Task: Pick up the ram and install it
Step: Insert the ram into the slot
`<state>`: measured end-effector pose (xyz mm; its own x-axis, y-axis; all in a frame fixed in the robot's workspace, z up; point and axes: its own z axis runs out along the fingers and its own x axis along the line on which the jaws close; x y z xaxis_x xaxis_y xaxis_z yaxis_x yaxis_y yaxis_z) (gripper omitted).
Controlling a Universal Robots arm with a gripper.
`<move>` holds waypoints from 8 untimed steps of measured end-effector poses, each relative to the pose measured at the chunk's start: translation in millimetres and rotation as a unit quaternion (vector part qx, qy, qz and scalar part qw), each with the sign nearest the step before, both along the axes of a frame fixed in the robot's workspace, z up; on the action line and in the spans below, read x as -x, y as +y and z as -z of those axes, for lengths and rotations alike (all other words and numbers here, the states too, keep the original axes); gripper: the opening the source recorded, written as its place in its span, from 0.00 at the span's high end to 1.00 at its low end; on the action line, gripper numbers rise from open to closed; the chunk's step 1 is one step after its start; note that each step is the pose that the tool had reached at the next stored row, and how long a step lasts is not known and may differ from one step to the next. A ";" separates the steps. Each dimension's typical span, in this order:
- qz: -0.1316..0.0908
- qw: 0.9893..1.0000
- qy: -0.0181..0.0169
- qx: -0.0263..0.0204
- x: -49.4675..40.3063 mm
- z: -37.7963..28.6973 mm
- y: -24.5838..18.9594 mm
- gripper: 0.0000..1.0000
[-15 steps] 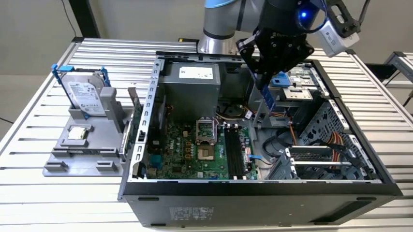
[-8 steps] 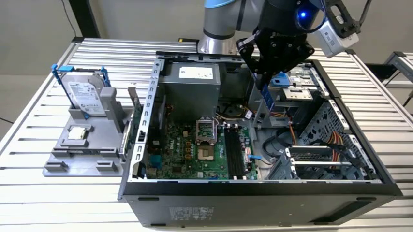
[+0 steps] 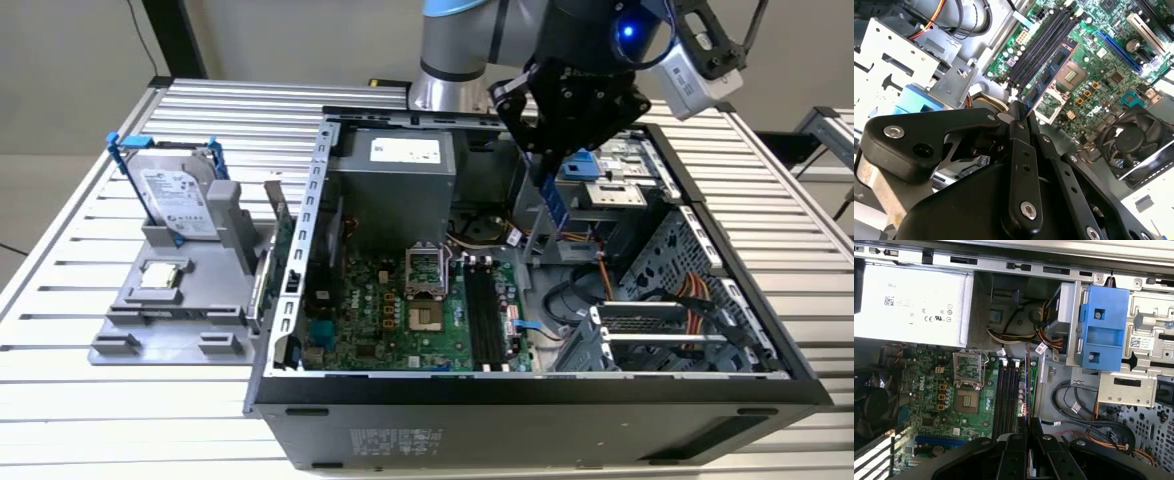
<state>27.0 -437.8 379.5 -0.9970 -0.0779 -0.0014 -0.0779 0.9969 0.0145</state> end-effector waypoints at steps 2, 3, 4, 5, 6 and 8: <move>0.000 1.000 0.000 0.000 -1.1 0.2 -0.1 1.00; 0.000 1.000 0.000 -0.001 -1.7 0.3 -0.2 1.00; 0.000 1.000 0.000 -0.001 -2.4 0.3 -0.2 1.00; 0.000 1.000 0.000 -0.001 -3.2 0.4 -0.3 1.00; 0.000 1.000 0.000 -0.002 -4.0 0.5 -0.3 1.00; 0.000 1.000 0.000 -0.002 -5.7 1.0 -0.5 1.00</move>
<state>32.7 -438.4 378.5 -0.9969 -0.0784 -0.0017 -0.0784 0.9967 0.0187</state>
